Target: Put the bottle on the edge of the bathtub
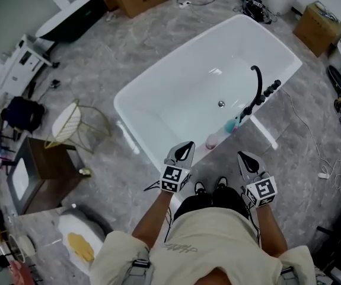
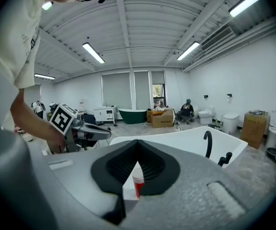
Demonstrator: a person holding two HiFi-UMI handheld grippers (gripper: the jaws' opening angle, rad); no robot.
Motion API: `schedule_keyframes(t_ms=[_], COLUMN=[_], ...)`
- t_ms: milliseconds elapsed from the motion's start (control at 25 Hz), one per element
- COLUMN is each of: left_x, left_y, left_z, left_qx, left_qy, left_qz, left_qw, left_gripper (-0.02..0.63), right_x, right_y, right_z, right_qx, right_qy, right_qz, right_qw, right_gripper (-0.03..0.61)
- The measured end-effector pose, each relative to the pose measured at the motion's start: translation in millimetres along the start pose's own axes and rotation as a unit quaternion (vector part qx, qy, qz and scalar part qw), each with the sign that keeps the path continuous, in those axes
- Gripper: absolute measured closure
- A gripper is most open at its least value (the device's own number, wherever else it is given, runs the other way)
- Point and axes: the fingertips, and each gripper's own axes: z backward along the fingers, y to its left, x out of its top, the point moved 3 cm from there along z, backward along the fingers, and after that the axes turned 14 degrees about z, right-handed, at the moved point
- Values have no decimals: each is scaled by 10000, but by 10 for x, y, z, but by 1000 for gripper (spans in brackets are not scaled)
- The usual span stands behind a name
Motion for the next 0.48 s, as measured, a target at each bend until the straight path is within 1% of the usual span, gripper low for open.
schedule_keyframes(t_ms=[120,200,360,480], left_x=[149,245,485,684], left_y=[30,32,-42,-157], left_z=[92,169,282,328], left_qx=[17,56,230,369], left_qy=[-160,-172,-258,-435], left_qz=[293,342,168,-20], left_qw=[9994,9993,9993,9984], left_gripper=[597,597,597,597], right_x=[123,232,484,623], right_y=[-109,-185,-357,-466], right_z=[9,8,14,65], right_qx=[-36,-70,-123,-94], right_qy=[-166,-309,-664,-875], right_qz=[134,201,318,394], right_qw=[9998,9993,9972,9953], right_gripper=[578,578,578,578])
